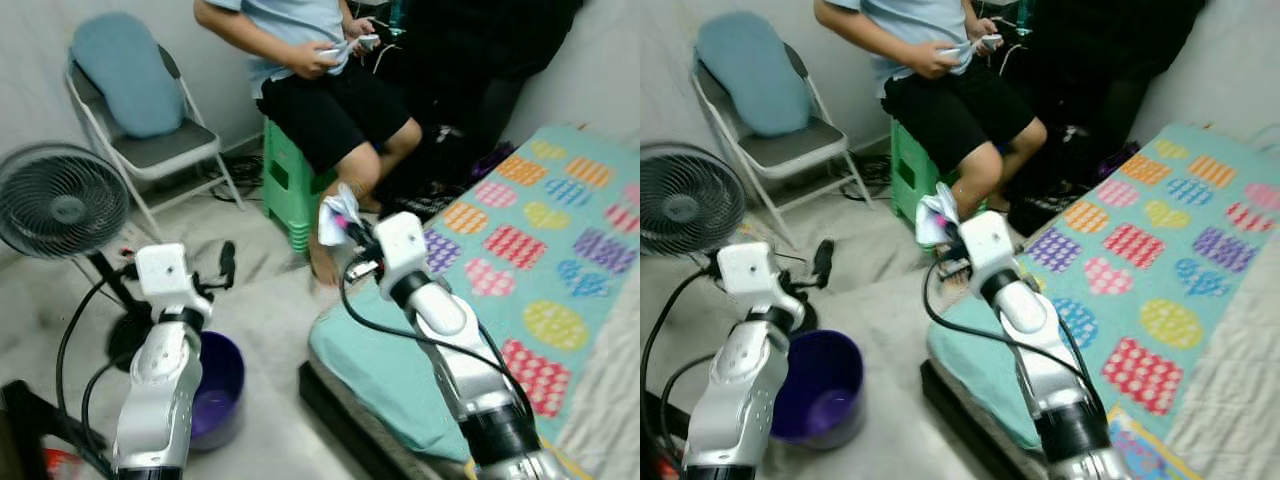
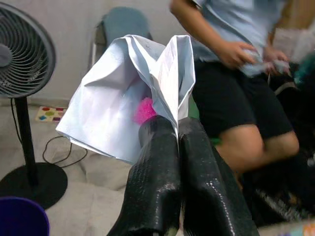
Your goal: Clean up the room
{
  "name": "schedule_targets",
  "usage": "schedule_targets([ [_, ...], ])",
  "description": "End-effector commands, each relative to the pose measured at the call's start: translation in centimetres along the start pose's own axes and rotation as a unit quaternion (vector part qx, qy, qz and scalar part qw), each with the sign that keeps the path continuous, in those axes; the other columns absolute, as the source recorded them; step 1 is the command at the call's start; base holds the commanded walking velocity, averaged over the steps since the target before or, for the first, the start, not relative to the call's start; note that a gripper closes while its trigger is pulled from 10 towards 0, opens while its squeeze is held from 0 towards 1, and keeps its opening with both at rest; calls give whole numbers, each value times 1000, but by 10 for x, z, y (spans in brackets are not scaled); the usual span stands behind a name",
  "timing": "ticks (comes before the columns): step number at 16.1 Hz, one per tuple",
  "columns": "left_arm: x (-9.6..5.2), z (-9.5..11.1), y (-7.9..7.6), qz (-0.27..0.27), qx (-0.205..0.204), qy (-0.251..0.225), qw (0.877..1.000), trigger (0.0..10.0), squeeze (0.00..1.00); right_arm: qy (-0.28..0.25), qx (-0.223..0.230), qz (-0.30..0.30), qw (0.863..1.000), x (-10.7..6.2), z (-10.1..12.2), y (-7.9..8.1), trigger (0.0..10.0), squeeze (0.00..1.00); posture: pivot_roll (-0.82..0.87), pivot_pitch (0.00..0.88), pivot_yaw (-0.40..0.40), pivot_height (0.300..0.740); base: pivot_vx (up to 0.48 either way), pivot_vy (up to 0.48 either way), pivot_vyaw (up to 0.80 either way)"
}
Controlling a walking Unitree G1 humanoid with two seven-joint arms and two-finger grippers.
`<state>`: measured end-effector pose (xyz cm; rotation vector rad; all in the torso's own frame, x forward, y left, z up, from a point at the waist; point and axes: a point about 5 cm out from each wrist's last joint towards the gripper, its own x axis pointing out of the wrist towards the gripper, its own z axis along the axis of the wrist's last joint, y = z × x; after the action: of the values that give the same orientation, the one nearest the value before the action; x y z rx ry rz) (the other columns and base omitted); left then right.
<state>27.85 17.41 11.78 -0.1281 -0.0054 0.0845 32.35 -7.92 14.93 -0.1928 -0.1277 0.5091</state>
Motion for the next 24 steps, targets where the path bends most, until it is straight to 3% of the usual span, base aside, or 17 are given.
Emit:
schedule_targets([
  [1, -2, 8, 5, 19, 4, -20, 1000, 10000, 0, -6, -3, 20, 1000, 6, 3, 5, 10000, 0, -64, 0, -63, 740, 0, 0, 0],
  [6, -14, 8, 12, 60, -1, -28, 998, 10000, 0, -22, -12, 48, 999, 22, 16, 11, 10000, 0, -29, 0, -118, 740, 0, 0, 0],
  [10, -20, 0, 18, 70, -15, -16, 997, 10000, 0, -23, -31, 66, 997, 13, 11, 18, 10000, 0, -61, 0, -116, 740, 0, 0, 200],
  [14, -23, -2, 25, 68, -18, -10, 997, 10000, 0, -10, -22, 43, 999, -1, 2, 14, 10000, 0, -86, 0, -88, 740, 0, 0, 800],
  [18, -29, -2, 31, 84, -15, -6, 996, 10000, 0, 3, -1, 25, 1000, -4, -3, 8, 10000, 0, -49, 0, -109, 740, 0, 0, 0],
  [20, -28, -3, 28, 85, -20, -6, 996, 10000, 0, 2, 3, 11, 1000, -2, -2, 2, 10000, 0, -62, 0, -99, 740, 0, 0, 0],
  [24, -12, -10, -2, 17, -33, 11, 999, 10000, 0, 7, -4, -47, 999, -16, -3, -21, 10000, 0, -175, 0, -28, 740, 0, 0, 0],
])
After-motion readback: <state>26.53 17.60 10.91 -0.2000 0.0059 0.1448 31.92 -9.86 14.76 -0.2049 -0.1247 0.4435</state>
